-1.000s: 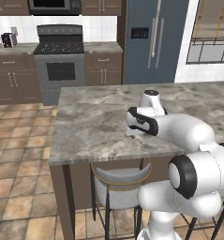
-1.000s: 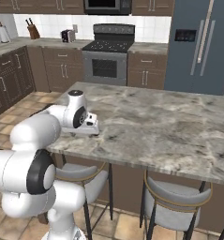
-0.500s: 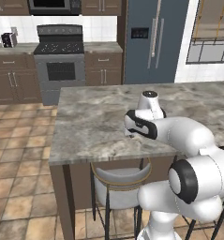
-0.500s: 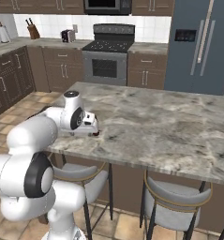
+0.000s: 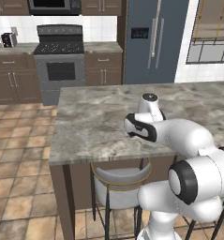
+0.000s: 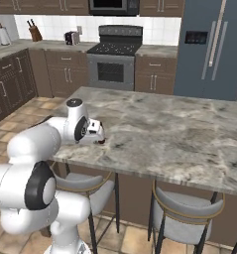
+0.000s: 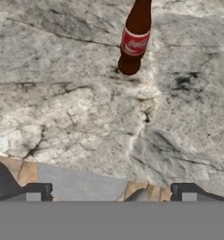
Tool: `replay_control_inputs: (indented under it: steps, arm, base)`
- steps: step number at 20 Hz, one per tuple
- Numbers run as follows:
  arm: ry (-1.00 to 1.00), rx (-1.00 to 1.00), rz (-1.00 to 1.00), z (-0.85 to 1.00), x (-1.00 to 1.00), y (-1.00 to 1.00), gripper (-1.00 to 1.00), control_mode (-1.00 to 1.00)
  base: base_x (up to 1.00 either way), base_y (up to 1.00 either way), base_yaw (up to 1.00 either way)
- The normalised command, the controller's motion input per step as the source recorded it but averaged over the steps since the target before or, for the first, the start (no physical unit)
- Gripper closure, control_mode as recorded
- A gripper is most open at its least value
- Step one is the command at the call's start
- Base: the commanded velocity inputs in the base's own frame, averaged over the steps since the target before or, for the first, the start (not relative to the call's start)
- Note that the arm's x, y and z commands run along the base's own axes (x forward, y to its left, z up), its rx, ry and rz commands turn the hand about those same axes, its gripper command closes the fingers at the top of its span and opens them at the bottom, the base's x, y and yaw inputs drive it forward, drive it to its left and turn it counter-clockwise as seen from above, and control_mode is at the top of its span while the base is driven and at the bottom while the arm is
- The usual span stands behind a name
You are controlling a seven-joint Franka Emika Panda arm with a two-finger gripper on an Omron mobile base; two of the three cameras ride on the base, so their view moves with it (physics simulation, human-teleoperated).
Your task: Place the large bottle from the dining counter next to the other large bottle outside the sink, and place the small bottle from the dining counter next to the other small bottle inside the sink.
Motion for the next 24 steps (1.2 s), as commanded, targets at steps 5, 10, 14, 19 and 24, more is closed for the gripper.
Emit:
replay_control_inputs:
  steps: [5, 10, 14, 19, 24]
  arm:
    - [0.0, 0.0, 0.0, 0.0, 0.28, 0.0, -1.0, -1.0]
    - [0.0, 0.0, 0.0, 0.01, 0.17, 0.0, -1.0, -1.0]
    - [0.0, 0.0, 0.0, 0.01, 0.05, 0.0, -1.0, -1.0]
    - [0.0, 0.0, 0.0, 0.01, 0.05, 0.0, -1.0, -1.0]
    - [0.0, 0.0, 0.0, 0.03, 0.1, 0.0, -1.0, -1.0]
  base:
    - [0.0, 0.0, 0.0]
    - [0.0, 0.0, 0.0]
    - [0.0, 0.0, 0.0]
    - [0.0, 0.0, 0.0]
    - [0.0, 0.0, 0.0]
